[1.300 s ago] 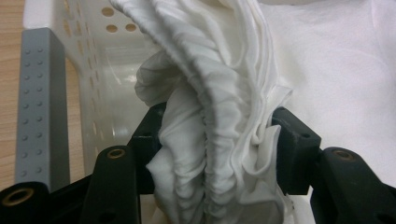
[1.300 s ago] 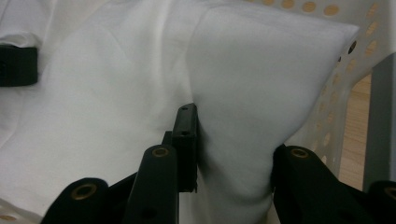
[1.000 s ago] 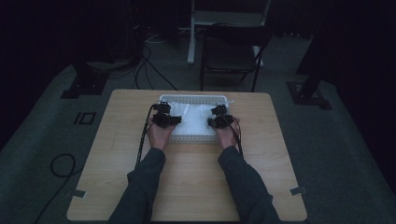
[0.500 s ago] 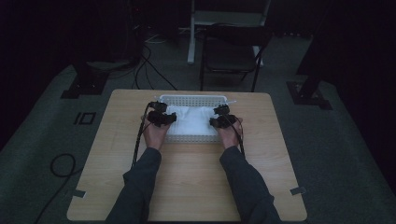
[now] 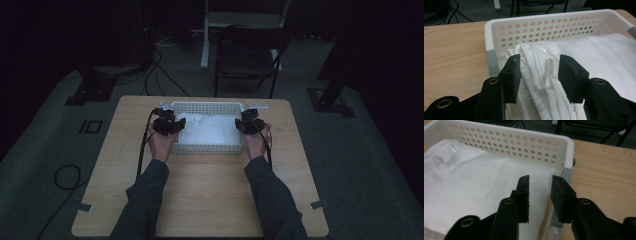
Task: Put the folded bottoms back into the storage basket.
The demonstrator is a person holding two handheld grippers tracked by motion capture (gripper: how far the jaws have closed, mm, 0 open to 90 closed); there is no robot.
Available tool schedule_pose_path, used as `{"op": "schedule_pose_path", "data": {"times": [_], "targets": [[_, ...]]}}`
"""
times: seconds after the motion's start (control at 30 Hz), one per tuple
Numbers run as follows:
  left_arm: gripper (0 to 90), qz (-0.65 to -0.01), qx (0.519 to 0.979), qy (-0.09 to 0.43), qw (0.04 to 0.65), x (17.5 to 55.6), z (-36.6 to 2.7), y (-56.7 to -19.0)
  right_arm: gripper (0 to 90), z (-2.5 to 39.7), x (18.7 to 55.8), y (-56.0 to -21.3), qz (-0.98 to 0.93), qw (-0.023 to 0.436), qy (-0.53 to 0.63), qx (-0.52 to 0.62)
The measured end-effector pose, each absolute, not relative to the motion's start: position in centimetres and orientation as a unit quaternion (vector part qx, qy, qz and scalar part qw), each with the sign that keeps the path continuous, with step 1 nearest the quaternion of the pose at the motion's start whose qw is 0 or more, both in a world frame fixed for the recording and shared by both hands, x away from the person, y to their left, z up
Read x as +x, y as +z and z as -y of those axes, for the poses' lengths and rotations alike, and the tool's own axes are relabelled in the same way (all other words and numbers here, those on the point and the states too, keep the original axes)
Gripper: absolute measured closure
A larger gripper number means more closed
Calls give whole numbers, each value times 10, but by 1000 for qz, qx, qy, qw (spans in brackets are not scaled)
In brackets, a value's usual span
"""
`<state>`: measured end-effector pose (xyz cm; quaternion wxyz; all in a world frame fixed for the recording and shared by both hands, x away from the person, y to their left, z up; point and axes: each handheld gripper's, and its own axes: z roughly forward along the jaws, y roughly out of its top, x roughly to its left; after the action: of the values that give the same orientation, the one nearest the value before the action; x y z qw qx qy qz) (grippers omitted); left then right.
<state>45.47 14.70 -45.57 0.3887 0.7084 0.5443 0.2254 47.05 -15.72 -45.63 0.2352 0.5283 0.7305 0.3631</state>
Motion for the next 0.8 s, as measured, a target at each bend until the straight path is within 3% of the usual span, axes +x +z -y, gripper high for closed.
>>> {"op": "schedule_pose_path", "data": {"times": [0.13,0.43,0.8], "targets": [[520,-547,701,223,400,449,-155,-455,773,162,461,-453,-734,241,374,513],[509,-548,680,204,442,418,-172,-456,782,177,438,-453,-731,239,400,499],[495,-559,666,243,430,387,-193,-480,777,205,414,-470,-720,242,404,510]]}}
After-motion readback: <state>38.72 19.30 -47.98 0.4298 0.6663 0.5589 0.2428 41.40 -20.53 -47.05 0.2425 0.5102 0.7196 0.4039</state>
